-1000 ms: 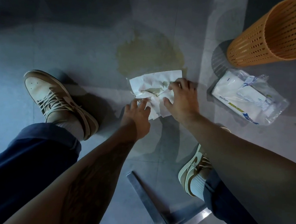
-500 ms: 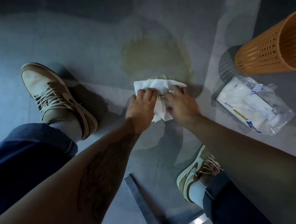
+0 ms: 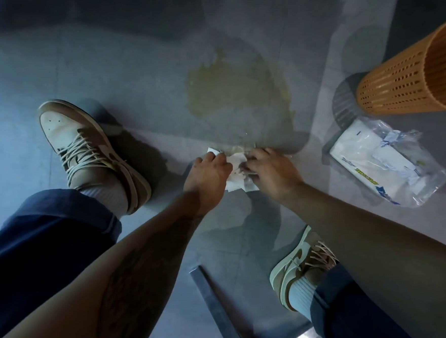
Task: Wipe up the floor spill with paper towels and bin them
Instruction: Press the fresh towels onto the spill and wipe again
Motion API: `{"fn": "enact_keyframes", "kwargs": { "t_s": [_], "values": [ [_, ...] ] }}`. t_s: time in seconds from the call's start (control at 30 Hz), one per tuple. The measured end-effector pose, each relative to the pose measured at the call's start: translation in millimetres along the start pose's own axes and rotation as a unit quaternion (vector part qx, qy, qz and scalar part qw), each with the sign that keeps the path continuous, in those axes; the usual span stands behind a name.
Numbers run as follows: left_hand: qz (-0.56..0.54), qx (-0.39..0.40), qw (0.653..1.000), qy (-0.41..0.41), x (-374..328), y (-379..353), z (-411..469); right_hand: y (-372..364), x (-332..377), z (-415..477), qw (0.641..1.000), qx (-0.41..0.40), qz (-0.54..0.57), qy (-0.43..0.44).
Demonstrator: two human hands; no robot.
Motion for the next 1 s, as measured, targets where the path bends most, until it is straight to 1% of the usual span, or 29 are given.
{"fn": "enact_keyframes", "kwargs": {
  "t_s": [0.1, 0.23, 0.4, 0.47, 0.5, 0.53, 0.57, 0.63, 0.67, 0.73, 0.87, 0.93, 1.0],
  "values": [
    [-0.061, -0.012, 0.997, 0.039, 8.2, 10.4, 1.6, 9.6, 4.0, 7.3, 0.995, 0.019, 0.078, -0.066],
    [-0.108, -0.047, 0.989, 0.091, 28.9, 40.2, 11.7, 39.9, 5.9, 30.2, 0.983, -0.011, 0.146, -0.109],
    [-0.116, -0.091, 0.983, 0.113, 49.6, 72.3, 32.5, 71.6, 12.5, 64.9, 0.99, -0.06, 0.102, -0.082],
    [-0.107, -0.1, 0.984, 0.098, 48.2, 73.9, 37.2, 75.6, 11.7, 70.6, 0.993, -0.085, 0.062, -0.061],
    [-0.087, -0.101, 0.988, 0.082, 46.2, 71.8, 38.6, 75.4, 10.8, 69.0, 0.993, -0.102, 0.041, -0.041],
    [-0.056, -0.099, 0.991, 0.066, 44.5, 67.8, 40.0, 72.0, 8.1, 65.6, 0.994, -0.1, 0.024, -0.031],
    [-0.022, -0.091, 0.994, 0.053, 43.5, 63.1, 40.4, 65.2, 5.0, 60.0, 0.997, -0.07, 0.008, -0.038],
    [0.025, -0.057, 0.997, 0.038, 43.2, 51.0, 40.3, 45.3, 0.0, 44.3, 0.995, 0.045, -0.044, -0.076],
    [0.036, -0.038, 0.998, 0.032, 42.7, 44.4, 39.2, 36.4, -0.9, 36.3, 0.993, 0.065, -0.064, -0.078],
    [0.046, -0.012, 0.998, 0.035, 39.1, 31.8, 33.2, 23.2, 0.2, 29.7, 0.994, 0.058, -0.055, -0.079],
    [0.02, 0.019, 0.997, 0.068, 32.3, 21.0, 16.4, 22.1, 9.5, 42.7, 0.99, 0.031, 0.008, -0.136],
    [-0.007, 0.013, 0.994, 0.105, 37.8, 17.2, 6.0, 20.8, 19.1, 54.0, 0.991, 0.059, 0.012, -0.117],
    [-0.028, -0.019, 0.989, 0.141, 42.3, 11.3, -10.7, 16.9, 34.7, 64.8, 0.994, 0.089, -0.022, -0.064]
  ]
}}
Point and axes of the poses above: each hand's wrist, its own z-axis towards the middle knuckle, its own y-axis out of the back of the hand, x = y × z, the point moved 2 cm from there along z, towards the middle knuckle, and after that the axes turned 2 degrees about z, right-handed, at the moved point
